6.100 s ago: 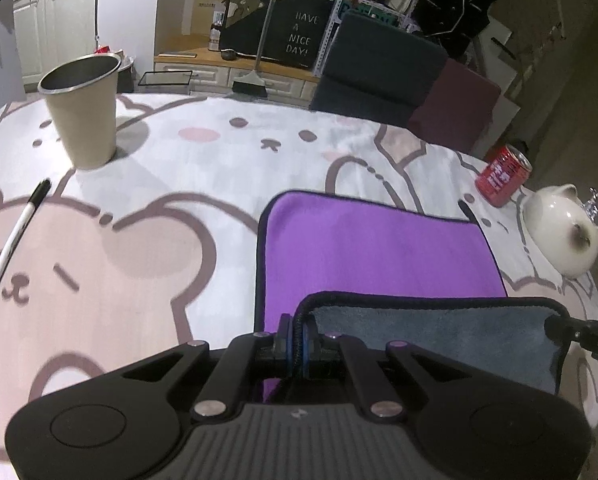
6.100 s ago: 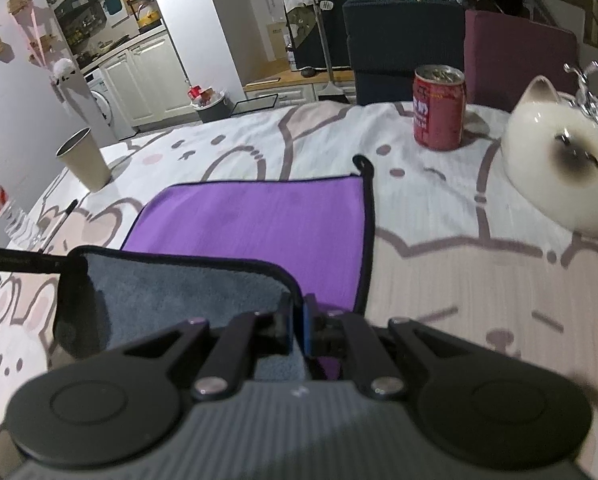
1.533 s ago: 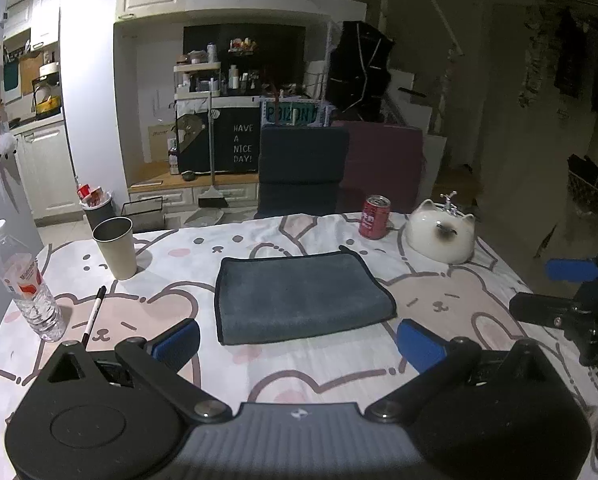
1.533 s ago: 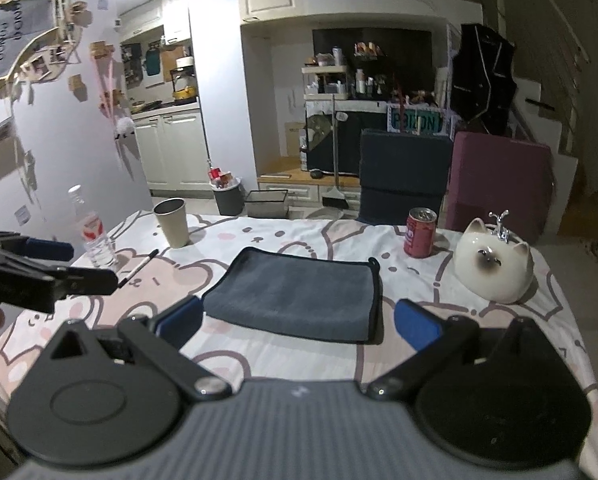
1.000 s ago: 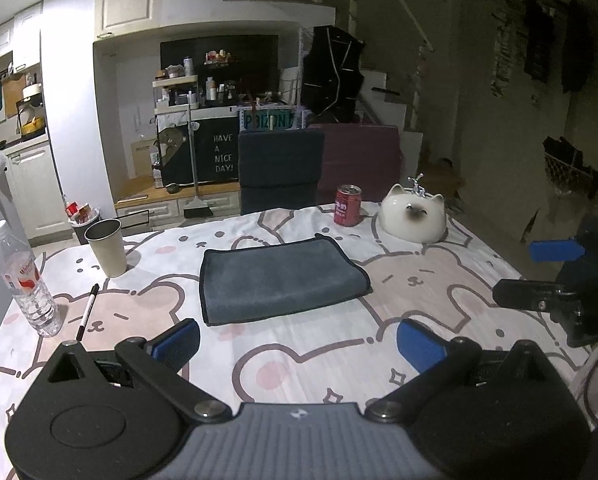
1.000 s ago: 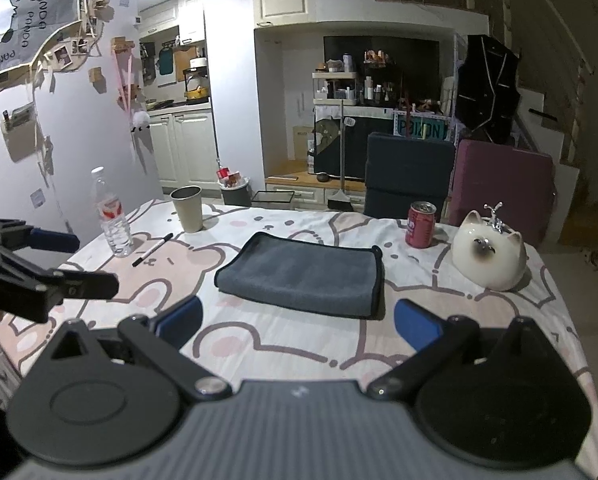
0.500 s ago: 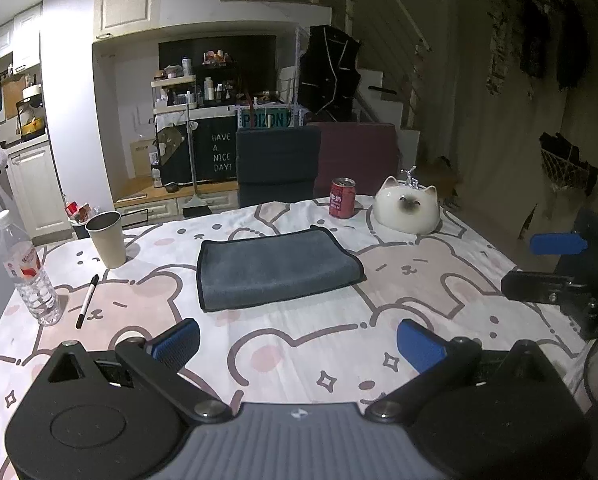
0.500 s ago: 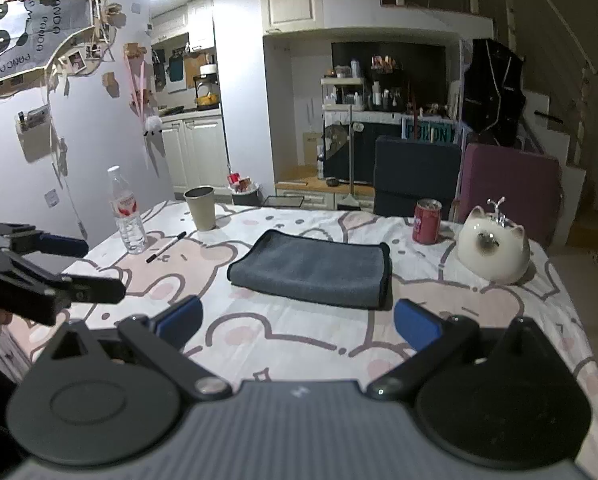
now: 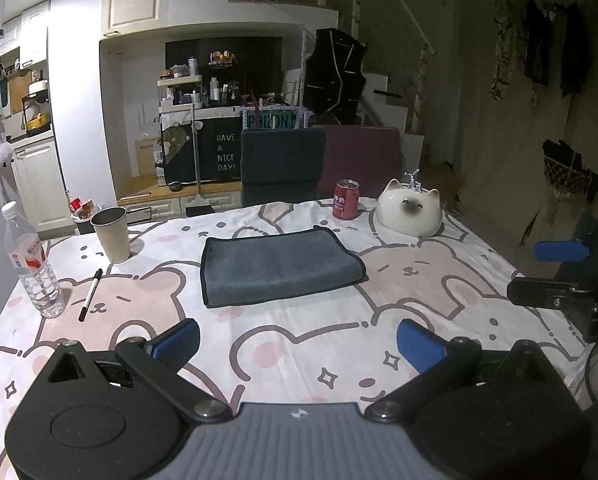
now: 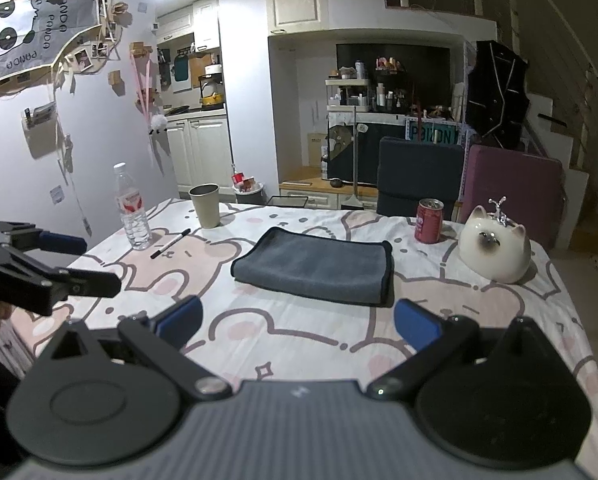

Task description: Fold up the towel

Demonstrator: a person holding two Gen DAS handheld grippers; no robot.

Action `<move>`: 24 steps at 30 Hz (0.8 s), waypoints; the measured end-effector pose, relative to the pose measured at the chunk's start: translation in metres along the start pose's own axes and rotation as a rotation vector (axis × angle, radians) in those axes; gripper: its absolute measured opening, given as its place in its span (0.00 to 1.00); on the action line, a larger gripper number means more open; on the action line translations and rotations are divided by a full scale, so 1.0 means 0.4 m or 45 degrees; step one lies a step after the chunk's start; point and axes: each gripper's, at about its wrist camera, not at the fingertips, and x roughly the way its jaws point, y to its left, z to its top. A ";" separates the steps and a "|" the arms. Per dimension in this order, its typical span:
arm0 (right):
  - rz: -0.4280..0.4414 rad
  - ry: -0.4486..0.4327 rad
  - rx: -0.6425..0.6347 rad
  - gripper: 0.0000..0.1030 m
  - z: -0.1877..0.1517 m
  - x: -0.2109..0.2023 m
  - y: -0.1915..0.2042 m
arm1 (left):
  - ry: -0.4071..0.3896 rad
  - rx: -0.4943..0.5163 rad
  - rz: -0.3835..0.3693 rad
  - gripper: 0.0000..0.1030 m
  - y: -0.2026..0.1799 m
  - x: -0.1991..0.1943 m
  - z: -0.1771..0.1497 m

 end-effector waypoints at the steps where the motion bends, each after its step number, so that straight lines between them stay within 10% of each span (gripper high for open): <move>1: 0.001 -0.001 0.000 1.00 0.000 0.000 0.000 | 0.001 0.001 -0.001 1.00 0.000 0.001 0.000; 24: 0.005 -0.005 0.007 1.00 -0.009 -0.003 0.007 | -0.001 0.002 -0.003 1.00 -0.006 0.005 -0.002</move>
